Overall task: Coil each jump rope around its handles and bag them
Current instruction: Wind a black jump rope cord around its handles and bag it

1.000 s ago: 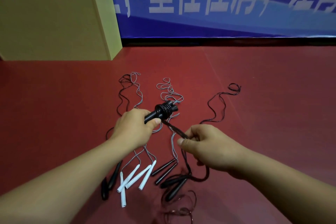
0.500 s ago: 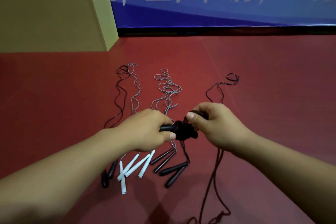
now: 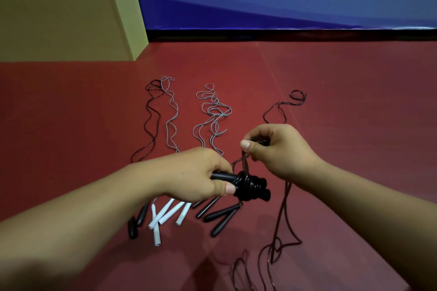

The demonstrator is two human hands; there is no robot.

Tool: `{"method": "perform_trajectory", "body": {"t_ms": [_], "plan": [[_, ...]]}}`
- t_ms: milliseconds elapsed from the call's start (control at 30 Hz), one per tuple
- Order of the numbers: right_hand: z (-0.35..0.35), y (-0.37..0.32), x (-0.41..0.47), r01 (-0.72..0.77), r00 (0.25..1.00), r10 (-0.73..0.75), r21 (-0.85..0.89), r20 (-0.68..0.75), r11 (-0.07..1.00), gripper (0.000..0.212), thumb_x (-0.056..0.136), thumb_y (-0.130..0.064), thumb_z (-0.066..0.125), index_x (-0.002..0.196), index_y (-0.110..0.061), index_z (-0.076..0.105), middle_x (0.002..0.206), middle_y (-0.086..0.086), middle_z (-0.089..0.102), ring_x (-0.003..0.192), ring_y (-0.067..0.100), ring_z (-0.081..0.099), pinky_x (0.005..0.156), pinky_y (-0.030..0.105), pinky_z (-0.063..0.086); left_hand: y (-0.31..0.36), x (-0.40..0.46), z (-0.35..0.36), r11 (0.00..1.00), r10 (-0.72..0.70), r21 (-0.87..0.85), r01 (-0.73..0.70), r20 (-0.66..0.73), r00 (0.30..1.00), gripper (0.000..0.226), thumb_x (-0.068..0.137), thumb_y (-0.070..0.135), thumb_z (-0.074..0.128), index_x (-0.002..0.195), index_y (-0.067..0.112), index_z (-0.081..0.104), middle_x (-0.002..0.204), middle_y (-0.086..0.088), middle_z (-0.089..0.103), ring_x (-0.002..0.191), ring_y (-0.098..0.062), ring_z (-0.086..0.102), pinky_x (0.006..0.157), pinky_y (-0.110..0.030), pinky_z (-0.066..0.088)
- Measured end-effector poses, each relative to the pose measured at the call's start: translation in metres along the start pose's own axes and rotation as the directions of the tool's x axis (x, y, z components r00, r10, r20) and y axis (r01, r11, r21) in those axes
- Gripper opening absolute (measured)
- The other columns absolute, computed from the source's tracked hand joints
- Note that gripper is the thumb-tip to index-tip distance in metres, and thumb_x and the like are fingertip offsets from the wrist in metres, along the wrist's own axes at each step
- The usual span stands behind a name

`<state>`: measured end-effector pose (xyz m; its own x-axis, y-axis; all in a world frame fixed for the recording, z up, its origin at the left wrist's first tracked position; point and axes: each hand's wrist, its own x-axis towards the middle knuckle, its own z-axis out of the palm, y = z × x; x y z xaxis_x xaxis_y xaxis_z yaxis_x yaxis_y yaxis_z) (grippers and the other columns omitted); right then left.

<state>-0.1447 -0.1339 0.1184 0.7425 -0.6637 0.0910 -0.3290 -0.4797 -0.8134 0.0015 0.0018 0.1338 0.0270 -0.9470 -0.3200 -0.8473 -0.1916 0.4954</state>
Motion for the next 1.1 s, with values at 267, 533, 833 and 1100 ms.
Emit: {"method": "perform_trajectory", "body": {"t_ms": [267, 533, 833, 1100], "plan": [[0.0, 0.0, 0.007, -0.149, 0.989, 0.142, 0.212, 0.05, 0.966, 0.016, 0.09, -0.023, 0.067, 0.088, -0.008, 0.069, 0.054, -0.001, 0.059, 0.049, 0.008, 0.049, 0.052, 0.018, 0.04, 0.01, -0.004, 0.007, 0.982, 0.121, -0.149, -0.113, 0.043, 0.992, 0.015, 0.094, 0.036, 0.062, 0.087, 0.023, 0.063, 0.066, 0.002, 0.052, 0.057, -0.011, 0.045, 0.057, -0.029, 0.038], [0.003, 0.003, 0.005, -0.255, 0.966, 0.193, 0.504, 0.173, 0.825, 0.025, 0.086, -0.031, 0.066, 0.088, -0.006, 0.065, 0.063, 0.005, 0.056, 0.051, 0.016, 0.047, 0.047, 0.023, 0.04, 0.004, -0.014, -0.002, 0.697, 0.25, -0.694, -0.181, -0.002, 0.968, 0.014, 0.093, 0.023, 0.054, 0.091, 0.01, 0.059, 0.078, 0.0, 0.065, 0.059, -0.019, 0.048, 0.057, -0.023, 0.039], [0.029, -0.009, -0.009, -0.337, 0.925, 0.249, 0.321, 0.287, 0.885, 0.036, 0.1, -0.036, 0.049, 0.073, -0.013, 0.056, 0.059, 0.001, 0.057, 0.046, 0.012, 0.045, 0.045, 0.023, 0.034, -0.006, -0.006, -0.008, 0.479, -0.225, -0.865, -0.149, -0.286, 0.932, 0.023, 0.101, 0.018, 0.049, 0.084, 0.011, 0.063, 0.074, -0.002, 0.066, 0.05, -0.01, 0.049, 0.056, -0.022, 0.039], [0.028, -0.013, -0.008, -0.364, 0.91, 0.27, 0.298, 0.314, 0.882, 0.022, 0.094, -0.031, 0.062, 0.09, -0.01, 0.068, 0.06, -0.006, 0.049, 0.057, 0.012, 0.042, 0.058, 0.026, 0.039, -0.022, 0.001, -0.007, 0.64, -0.423, -0.767, -0.052, -0.408, 0.809, 0.022, 0.101, 0.018, 0.051, 0.085, 0.014, 0.065, 0.061, 0.007, 0.067, 0.047, -0.006, 0.051, 0.052, -0.019, 0.04]]}}
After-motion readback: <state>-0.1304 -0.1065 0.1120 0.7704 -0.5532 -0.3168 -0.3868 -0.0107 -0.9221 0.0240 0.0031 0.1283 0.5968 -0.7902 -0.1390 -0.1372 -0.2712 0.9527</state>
